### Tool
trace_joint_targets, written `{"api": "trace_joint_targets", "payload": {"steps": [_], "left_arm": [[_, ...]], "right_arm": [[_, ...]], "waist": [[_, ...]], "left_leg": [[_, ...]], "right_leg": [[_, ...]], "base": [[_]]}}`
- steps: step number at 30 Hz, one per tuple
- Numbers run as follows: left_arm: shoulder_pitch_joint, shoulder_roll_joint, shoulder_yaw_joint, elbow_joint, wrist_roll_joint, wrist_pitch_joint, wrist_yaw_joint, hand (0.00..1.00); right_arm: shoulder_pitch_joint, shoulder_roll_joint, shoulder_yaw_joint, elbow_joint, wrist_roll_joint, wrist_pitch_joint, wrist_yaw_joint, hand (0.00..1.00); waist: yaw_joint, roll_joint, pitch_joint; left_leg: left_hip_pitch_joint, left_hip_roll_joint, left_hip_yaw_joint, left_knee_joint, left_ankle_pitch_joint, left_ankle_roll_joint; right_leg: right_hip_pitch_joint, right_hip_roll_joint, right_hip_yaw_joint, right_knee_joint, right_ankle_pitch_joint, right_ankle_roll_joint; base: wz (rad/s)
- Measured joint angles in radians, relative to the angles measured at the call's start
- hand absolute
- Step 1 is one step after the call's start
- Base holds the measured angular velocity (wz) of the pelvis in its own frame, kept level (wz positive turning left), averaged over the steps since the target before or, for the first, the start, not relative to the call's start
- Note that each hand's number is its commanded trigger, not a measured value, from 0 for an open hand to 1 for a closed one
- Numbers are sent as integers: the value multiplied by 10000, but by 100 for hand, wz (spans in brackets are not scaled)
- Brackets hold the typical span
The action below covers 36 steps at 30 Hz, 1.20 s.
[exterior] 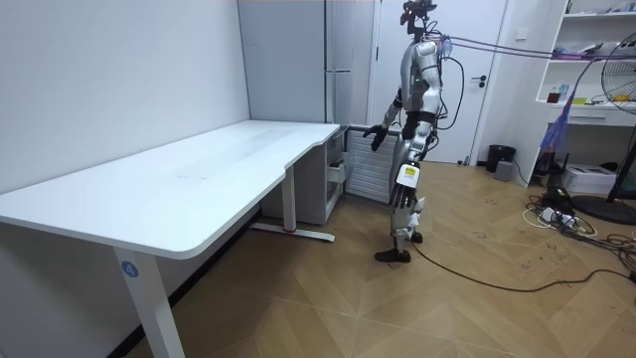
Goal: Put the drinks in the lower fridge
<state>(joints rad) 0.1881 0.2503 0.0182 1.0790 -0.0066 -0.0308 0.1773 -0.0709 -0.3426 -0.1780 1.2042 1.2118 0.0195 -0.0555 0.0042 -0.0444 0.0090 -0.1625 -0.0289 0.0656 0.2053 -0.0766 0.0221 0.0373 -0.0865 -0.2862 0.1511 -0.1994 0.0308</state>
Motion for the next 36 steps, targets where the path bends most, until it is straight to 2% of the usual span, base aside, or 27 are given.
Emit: {"api": "trace_joint_targets", "payload": {"steps": [1, 2, 6, 8, 10, 15, 19, 21, 24, 26, 28, 29, 32, 36], "left_arm": [[110, -28, -17, 2, 10, 1, 83, 0], [168, -64, -23, 16, 42, 1, 105, 0], [264, -187, -12, 48, 649, 11, 157, 0], [268, -295, -6, 192, 866, 12, 167, 0], [267, -350, -34, 215, 860, 37, 163, 0], [261, -375, -30, 226, 867, 108, 64, 0], [168, -400, -41, 293, 862, 109, 52, 0], [-41, -406, -137, 467, 864, 107, 51, 0], [-257, -416, -353, 755, 860, 85, -5, 0], [-425, -441, -486, 1217, 863, 134, -25, 0], [-678, -462, -653, 1414, 846, 316, -72, 0], [-883, -455, -835, 1612, 756, 369, -78, 0], [-1255, -453, -1412, 1775, 730, 401, -56, 0], [-1457, -461, -1609, 1753, 526, 448, -40, 0]], "right_arm": [[164, 48, 41, -19, -16, -1, 78, 0], [269, 104, 47, -8, -64, -3, 116, 0], [599, 375, 31, 23, -100, -57, 246, 0], [637, 595, -2, 148, -131, -86, 263, 0], [637, 747, 7, 179, -180, -93, 285, 0], [665, 907, 12, 318, 191, -101, 475, 0], [422, 1003, -23, 726, 816, -258, 492, 0], [244, 1142, -15, 967, 1270, -277, 527, 0], [-70, 1326, -11, 1291, 1495, -170, 750, 0], [-526, 1431, -32, 1467, 1790, -178, 904, 0], [-931, 1434, -33, 1715, 2004, -179, 924, 0], [-1151, 1435, -28, 1922, 2200, -176, 912, 0], [-1580, 1460, -27, 2148, 2727, -160, 805, 0], [-2063, 1446, -28, 2150, 3245, -170, 576, 0]], "waist": [[-5, 37, -20], [-11, 82, 18], [-25, 126, 4], [-46, 106, 44], [-79, 133, 43], [-212, 208, 16], [-216, 405, -50], [-239, 483, -40], [-222, 584, 12], [-172, 707, 134], [-147, 790, 186], [6, 807, 204], [323, 789, 225], [371, 731, 219]], "left_leg": [[76, 1, 14, 15, -58, -12], [144, -1, 10, 26, -87, -22], [177, 9, 7, 86, -137, -53], [299, 0, -13, 128, -194, -58], [246, 9, -60, 340, -320, -58], [17, 2, -169, 578, -431, -42], [-352, 18, -203, 732, -455, -28], [-631, 26, -285, 942, -457, -27], [-1277, 92, -399, 1472, -506, -28], [-2005, 228, -435, 2231, -689, -32], [-2693, 311, -455, 2907, -872, -30], [-3096, 337, -457, 3245, -920, -33], [-3961, 312, -401, 3849, -936, -33], [-5131, 321, -409, 4808, -1045, -72]], "right_leg": [[72, -2, 9, 0, -28, 14], [149, -4, 2, -9, -51, 15], [196, 0, 11, 2, -87, -2], [339, -6, 13, -5, -117, 8], [359, 0, -44, 7, -189, 8], [259, -6, -161, 78, -251, 26], [-82, -3, -165, 319, -256, 22], [-366, -24, -195, 623, -341, -11], [-968, -36, -331, 1226, -517, -76], [-1711, -31, -293, 2058, -793, -160], [-2479, -70, -172, 2876, -1132, -205], [-2977, -129, -150, 3433, -1300, -241], [-4140, -337, 36, 4698, -1682, -325], [-5483, -533, 144, 6154, -2100, -487]], "base": [[-4], [-3], [0], [0], [3], [6], [2], [11], [13], [0], [-2], [-5], [-7], [-3]]}}
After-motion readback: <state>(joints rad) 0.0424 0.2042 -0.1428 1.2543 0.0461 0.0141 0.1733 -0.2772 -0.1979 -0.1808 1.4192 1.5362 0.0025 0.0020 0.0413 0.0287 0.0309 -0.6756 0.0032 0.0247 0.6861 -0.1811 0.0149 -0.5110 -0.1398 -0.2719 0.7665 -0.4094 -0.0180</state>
